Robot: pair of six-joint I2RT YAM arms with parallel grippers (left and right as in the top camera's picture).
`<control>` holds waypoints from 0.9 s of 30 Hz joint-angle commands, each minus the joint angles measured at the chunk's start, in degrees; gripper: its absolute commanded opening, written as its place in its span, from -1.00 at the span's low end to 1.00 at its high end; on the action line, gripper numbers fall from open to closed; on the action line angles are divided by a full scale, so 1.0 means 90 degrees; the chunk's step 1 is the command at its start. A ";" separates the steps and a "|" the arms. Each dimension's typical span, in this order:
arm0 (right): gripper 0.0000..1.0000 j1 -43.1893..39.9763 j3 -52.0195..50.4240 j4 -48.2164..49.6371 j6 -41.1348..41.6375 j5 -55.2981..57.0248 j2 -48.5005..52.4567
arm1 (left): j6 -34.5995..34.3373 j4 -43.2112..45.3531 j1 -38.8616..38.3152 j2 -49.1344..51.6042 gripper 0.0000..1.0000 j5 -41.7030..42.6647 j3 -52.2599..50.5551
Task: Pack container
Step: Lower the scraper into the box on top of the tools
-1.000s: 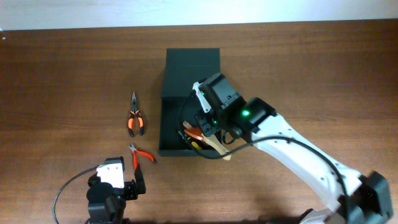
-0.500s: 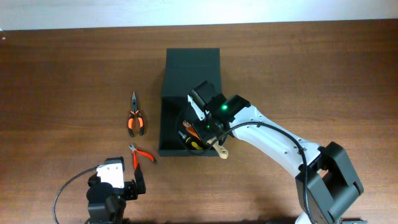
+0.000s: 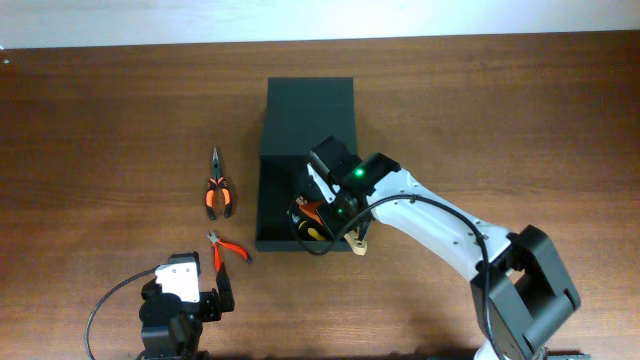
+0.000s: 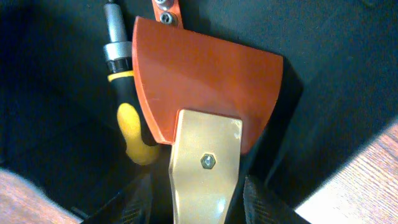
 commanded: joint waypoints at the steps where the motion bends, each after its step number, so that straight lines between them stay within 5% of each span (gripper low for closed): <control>1: -0.08 0.0036 0.0073 -0.0032 -0.0022 -0.0022 0.0199 | -0.0063 0.0017 0.0027 -0.0049 0.98 0.0022 -0.0032; 15: -0.76 0.0036 0.0066 -0.0044 -0.0022 -0.0180 0.0357 | -0.0063 0.0017 0.0027 -0.0049 0.98 0.0022 -0.0032; 24: -0.85 0.0034 0.0194 -0.0172 -0.0022 -0.0177 0.0272 | -0.0063 0.0017 0.0027 -0.0049 0.98 0.0022 -0.0032; 27: -0.57 0.0029 0.0228 -0.0216 -0.0024 -0.0177 0.0272 | -0.0063 0.0017 0.0027 -0.0049 0.99 0.0019 -0.0032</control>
